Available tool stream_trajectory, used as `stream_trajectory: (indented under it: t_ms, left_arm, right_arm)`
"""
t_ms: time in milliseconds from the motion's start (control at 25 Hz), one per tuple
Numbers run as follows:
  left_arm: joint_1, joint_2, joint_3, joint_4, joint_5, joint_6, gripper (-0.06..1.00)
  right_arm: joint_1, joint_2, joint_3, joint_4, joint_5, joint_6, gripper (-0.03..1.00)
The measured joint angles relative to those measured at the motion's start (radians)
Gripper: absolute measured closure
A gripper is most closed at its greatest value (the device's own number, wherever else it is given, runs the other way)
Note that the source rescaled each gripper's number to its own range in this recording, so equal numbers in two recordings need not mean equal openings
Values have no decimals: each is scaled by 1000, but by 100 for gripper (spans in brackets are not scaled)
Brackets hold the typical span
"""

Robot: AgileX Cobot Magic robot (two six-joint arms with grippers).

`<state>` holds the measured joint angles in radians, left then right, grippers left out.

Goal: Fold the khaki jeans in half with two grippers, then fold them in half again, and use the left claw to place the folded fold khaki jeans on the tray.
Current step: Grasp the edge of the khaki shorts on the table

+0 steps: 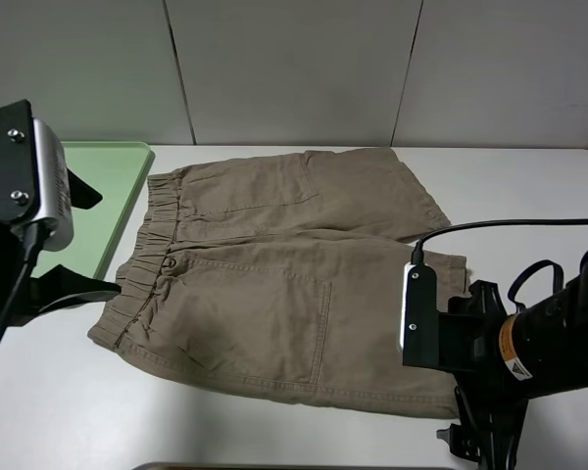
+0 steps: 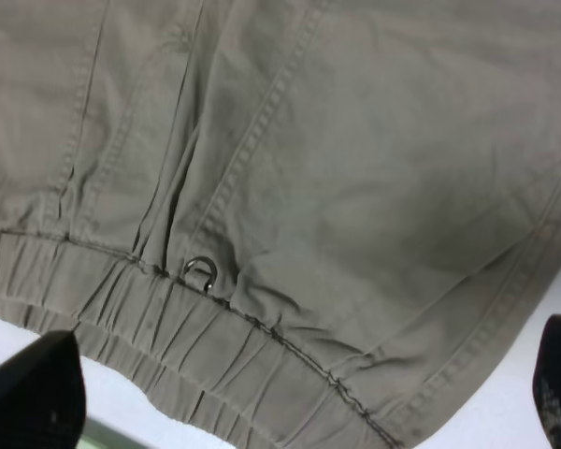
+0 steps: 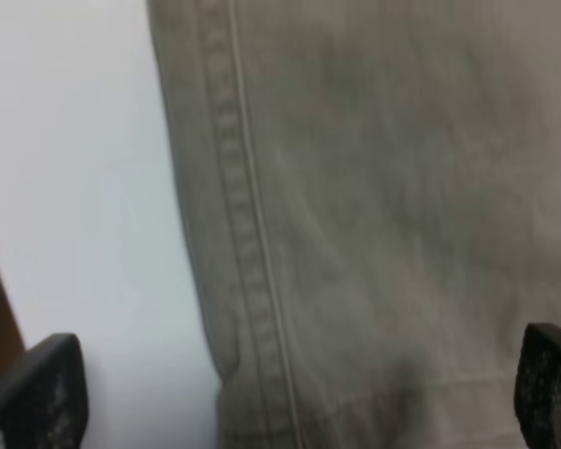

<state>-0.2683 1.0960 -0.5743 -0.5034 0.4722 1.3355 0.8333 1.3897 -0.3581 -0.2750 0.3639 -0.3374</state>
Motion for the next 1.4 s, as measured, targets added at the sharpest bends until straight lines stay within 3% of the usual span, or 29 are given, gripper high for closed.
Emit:
stream_trajectory:
  t_ms: [440,880,1200,1400]
  left_arm:
    - [0,124,0,-4,-12,23,-1]
    - [0,129,0,-4,-56,60,-1]
    - [0,129,0,-4,-64,60,-1]
    - [0,129,0,-4,-65,66,-1]
  right_arm:
    - [0,97,11,-9,-59,3,-3]
    - [0,212,9,-88,-92,9,-3]
    - [0,212,9,-223,-118,118,-3]
    - [0,212,9,-395,-137,302,-3]
